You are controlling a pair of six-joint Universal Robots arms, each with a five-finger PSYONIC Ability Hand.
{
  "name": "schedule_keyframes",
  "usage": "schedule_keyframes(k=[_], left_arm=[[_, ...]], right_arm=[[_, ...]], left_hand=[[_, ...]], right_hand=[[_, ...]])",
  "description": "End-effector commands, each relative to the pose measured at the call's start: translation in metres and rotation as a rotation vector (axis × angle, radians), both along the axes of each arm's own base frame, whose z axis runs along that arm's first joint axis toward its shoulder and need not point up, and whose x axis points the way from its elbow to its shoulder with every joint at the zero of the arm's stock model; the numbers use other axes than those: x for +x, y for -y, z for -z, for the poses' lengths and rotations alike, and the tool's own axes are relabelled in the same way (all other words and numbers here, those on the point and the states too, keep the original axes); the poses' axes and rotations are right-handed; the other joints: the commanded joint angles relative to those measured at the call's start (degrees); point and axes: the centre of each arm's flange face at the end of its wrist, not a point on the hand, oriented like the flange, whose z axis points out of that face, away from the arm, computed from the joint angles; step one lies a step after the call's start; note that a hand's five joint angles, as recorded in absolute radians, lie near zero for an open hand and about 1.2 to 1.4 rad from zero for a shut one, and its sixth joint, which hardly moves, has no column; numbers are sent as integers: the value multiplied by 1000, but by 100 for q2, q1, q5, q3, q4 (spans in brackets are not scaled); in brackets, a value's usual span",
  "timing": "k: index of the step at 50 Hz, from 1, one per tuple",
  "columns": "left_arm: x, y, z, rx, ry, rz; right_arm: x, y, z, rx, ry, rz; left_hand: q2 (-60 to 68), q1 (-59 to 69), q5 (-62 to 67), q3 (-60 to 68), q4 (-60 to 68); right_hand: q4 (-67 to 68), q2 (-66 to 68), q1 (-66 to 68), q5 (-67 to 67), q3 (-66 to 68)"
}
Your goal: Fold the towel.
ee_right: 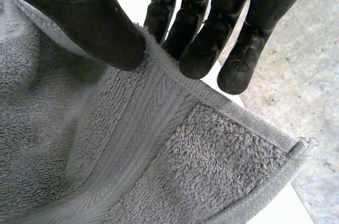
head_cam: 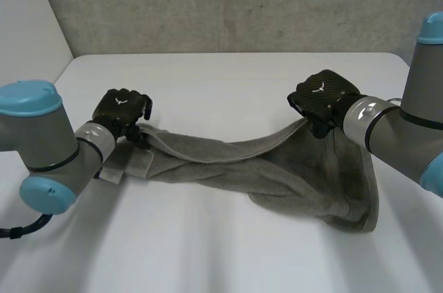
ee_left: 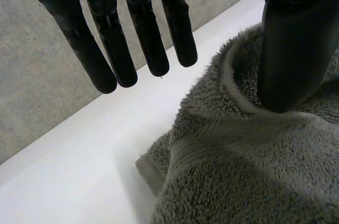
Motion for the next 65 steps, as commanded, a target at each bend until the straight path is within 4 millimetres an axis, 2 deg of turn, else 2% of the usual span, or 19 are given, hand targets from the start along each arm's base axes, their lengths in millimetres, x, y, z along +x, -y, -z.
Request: schedule_keyframes(k=[1, 4, 13, 17, 20, 21, 23, 24, 25, 26, 30, 32, 40, 47, 51, 55, 56, 60, 65], left_arm=[[-4, 6, 11, 18, 11, 4], [-6, 13, 16, 22, 12, 5], [-12, 35, -9, -22, 9, 4], [-16, 57, -62, -189, -39, -5], [-17, 76, -119, -402, -96, -48], [-17, 76, -120, -403, -97, -48], [-15, 81, -195, -704, -202, -94], [-15, 81, -195, -705, -202, -95], [-10, 74, -234, -854, -274, -106], [-6, 62, -270, -1000, -334, -107], [1, 43, -313, -1153, -427, -87], [2, 41, -315, -1140, -443, -75], [7, 60, -256, -891, -351, -39], [25, 68, -145, -583, -221, 5], [27, 60, -101, -466, -164, 24], [32, 46, -30, -320, -23, 24], [33, 41, -11, -284, 29, 30], [33, 32, 19, -237, 124, 46], [35, 23, 36, -212, 199, 63]], right_arm=[[-1, 1, 2, -1, -1, 4], [0, 5, -1, -25, 9, 5], [10, 25, -33, -207, 106, 7], [15, 39, -56, -341, 193, 10], [21, 55, -90, -556, 322, 3], [21, 65, -110, -698, 402, 4], [22, 70, -131, -862, 487, -4], [20, 70, -154, -1024, 568, -9], [16, 63, -183, -1169, 645, -14], [16, 63, -183, -1170, 645, -14], [7, 47, -229, -1221, 678, -10], [11, 55, -221, -1130, 645, -16], [29, 71, -175, -750, 487, -113], [35, 74, -131, -556, 358, -123], [38, 74, -77, -432, 222, -135], [38, 67, -6, -281, 96, -146], [38, 67, -6, -281, 95, -146], [38, 49, 48, -142, 21, -167], [32, 30, 73, -45, -10, -166]], left_hand=[[1706, 1697, 1710, 1712, 1694], [3324, 3315, 3328, 3330, 3311], [3328, 3319, 3331, 3333, 3315], [3328, 3319, 3331, 3333, 3315], [3328, 3319, 3331, 3333, 3315], [3328, 3319, 3331, 3333, 3315], [3328, 3319, 3331, 3333, 3315], [3328, 3319, 3331, 3333, 3315], [3328, 3319, 3331, 3333, 3315], [3328, 3319, 3331, 3333, 3315], [3328, 3319, 3331, 3333, 3315], [3328, 3319, 3331, 3333, 3315], [3328, 3319, 3331, 3333, 3315], [3328, 3319, 3331, 3333, 3315], [3328, 3319, 3331, 3333, 3315], [3328, 3319, 3331, 3333, 3315], [3328, 3319, 3331, 3333, 3315], [3328, 3319, 3331, 3333, 3315], [3328, 3319, 3331, 3333, 3315]], right_hand=[[323, 320, 374, 322, 292], [323, 320, 374, 322, 292], [323, 320, 374, 322, 292], [323, 320, 374, 322, 292], [323, 320, 374, 322, 292], [323, 320, 374, 322, 292], [323, 320, 374, 322, 292], [323, 320, 374, 322, 292], [323, 320, 374, 322, 292], [323, 320, 374, 322, 292], [323, 320, 374, 322, 292], [323, 320, 374, 322, 292], [323, 320, 374, 322, 292], [323, 320, 374, 322, 292], [323, 320, 374, 322, 292], [323, 320, 374, 322, 292], [323, 320, 374, 322, 292], [323, 320, 374, 322, 292], [323, 320, 374, 322, 292]])
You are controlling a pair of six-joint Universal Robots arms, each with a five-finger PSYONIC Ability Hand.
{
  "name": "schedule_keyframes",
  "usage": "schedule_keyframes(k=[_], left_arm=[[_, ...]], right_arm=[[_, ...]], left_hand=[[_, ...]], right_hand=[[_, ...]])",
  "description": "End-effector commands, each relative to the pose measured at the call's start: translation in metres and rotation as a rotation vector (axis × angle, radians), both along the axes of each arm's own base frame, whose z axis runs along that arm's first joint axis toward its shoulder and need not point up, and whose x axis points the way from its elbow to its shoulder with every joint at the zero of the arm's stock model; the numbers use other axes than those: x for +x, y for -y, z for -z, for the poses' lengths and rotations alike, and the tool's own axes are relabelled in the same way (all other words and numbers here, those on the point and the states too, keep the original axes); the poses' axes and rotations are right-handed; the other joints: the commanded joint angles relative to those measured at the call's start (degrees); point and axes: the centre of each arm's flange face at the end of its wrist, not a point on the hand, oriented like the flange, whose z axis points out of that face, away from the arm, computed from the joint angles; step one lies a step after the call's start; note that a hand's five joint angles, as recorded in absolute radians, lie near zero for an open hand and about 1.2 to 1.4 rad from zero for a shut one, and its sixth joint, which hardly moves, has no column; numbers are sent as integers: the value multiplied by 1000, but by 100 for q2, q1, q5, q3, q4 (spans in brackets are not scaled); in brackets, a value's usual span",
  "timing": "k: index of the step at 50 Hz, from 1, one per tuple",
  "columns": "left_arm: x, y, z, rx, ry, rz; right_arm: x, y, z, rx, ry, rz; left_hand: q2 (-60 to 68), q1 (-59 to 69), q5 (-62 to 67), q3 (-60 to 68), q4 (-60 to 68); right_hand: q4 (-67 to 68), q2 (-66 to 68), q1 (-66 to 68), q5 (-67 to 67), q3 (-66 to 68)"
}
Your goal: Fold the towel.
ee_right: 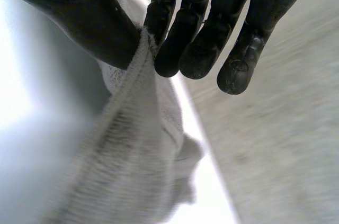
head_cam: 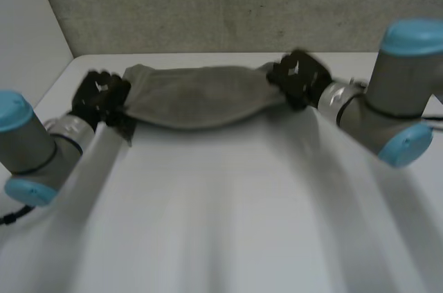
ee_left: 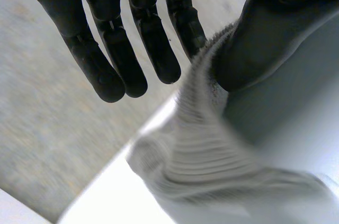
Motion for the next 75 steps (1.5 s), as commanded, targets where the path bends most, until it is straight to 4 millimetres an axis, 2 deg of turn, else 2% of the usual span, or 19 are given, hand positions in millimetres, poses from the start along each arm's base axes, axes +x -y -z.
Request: schedule_keyframes(k=[1, 10, 16, 25, 40, 42, 43, 47, 49, 50, 51, 52, 56, 60, 67, 69, 70, 71, 75], left_arm=[[3, -14, 31, 42, 132, 4], [19, -16, 19, 24, 127, -36], [19, -13, 21, -22, 120, -43], [19, -6, 34, -79, 114, -50], [19, -3, 48, -38, 122, -50], [19, -3, 46, -39, 121, -49], [19, -4, 45, -39, 121, -47], [22, -2, 39, -45, 116, -60], [29, -1, 27, -53, 98, -80], [29, -1, 27, -53, 98, -80], [33, 0, 22, -47, 77, -91], [33, 0, 22, -47, 77, -91], [37, 3, 12, -27, -21, -105], [40, 4, 12, 1, -80, -111], [40, 3, 13, 10, -85, -110], [40, 3, 13, 11, -84, -112], [40, 3, 13, 11, -84, -112], [40, 3, 13, 11, -84, -112], [40, 0, 13, 20, -77, -109]], right_arm=[[-6, -27, 46, 142, -69, -4], [-28, -57, 32, 201, -44, 64], [-37, -47, 41, 217, 46, 189], [-55, -29, 53, 206, 52, 302], [-56, -31, 56, 223, 51, 303], [-55, -31, 57, 223, 51, 301], [-55, -31, 57, 223, 51, 301], [-56, -29, 59, 227, 47, 311], [-56, -28, 62, 232, 42, 319], [-57, -27, 63, 232, 40, 328], [-57, -27, 63, 232, 40, 328], [-57, -26, 65, 235, 36, 335], [-58, -23, 74, 249, 25, 351], [-58, -22, 75, 252, 21, 356], [-60, -22, 75, 265, 17, 360], [-61, -24, 75, 287, 17, 361], [-61, -24, 75, 287, 17, 361], [-61, -24, 74, 298, 26, 362], [-62, -19, 61, 323, 88, 384]], left_hand=[[205, 224, 153, 87, 235], [205, 224, 153, 87, 235], [205, 224, 153, 87, 235], [205, 224, 153, 87, 235], [-1474, -1456, -1527, -1592, -1444], [-1088, -1069, -1140, -1206, -1058], [28, 46, -25, -90, 58], [205, 224, 153, 87, 235], [205, 224, 153, 87, 235], [205, 224, 153, 87, 235], [205, 224, 153, 87, 235], [205, 224, 153, 87, 235], [205, 224, 153, 87, 235], [205, 224, 153, 87, 235], [205, 224, 153, 87, 235], [205, 224, 153, 87, 235], [205, 224, 153, 87, 235], [205, 224, 153, 87, 235], [205, 224, 153, 87, 235]], right_hand=[[323, 318, 370, 286, 286], [323, 318, 370, 286, 286], [323, 318, 370, 286, 286], [323, 318, 370, 286, 286], [323, 318, 370, 286, 286], [323, 318, 370, 286, 286], [323, 318, 370, 286, 286], [323, 318, 370, 286, 286], [-226, -231, -179, -263, -264], [-1508, -1513, -1461, -1546, -1546], [-1521, -1526, -1474, -1558, -1559], [-2504, -2508, -2457, -2541, -2541], [-2648, -2653, -2601, -2686, -2686], [-2715, -2720, -2668, -2753, -2753], [-2362, -2367, -2315, -2400, -2400], [-1026, -1031, -979, -1063, -1063], [-1017, -1021, -970, -1054, -1054], [249, 244, 296, 212, 211], [323, 318, 370, 286, 286]])
